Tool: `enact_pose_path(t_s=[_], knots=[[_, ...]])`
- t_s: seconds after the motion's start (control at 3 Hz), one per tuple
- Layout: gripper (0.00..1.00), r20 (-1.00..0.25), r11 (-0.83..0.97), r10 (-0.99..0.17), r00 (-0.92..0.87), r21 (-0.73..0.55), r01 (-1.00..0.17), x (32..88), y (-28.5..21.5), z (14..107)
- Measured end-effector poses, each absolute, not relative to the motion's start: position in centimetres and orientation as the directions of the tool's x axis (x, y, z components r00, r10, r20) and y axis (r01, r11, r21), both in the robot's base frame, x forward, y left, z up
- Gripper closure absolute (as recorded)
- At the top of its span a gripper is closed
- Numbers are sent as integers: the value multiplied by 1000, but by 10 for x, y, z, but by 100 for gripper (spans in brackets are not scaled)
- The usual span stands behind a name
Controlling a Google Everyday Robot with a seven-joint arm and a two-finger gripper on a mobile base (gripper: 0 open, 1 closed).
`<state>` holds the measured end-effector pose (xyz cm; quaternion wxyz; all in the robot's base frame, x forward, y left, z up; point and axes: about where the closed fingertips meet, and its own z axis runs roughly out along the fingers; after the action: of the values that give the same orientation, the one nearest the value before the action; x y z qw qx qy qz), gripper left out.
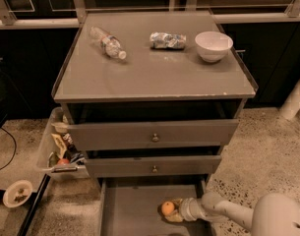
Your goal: Place orange into bottom drawer
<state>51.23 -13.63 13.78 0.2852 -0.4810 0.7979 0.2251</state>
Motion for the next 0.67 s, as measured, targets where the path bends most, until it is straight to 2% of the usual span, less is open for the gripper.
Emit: enact_pose_path(t_s=[0.67], knots=[[13, -672, 436, -639, -375, 85, -896, 512, -136, 138]])
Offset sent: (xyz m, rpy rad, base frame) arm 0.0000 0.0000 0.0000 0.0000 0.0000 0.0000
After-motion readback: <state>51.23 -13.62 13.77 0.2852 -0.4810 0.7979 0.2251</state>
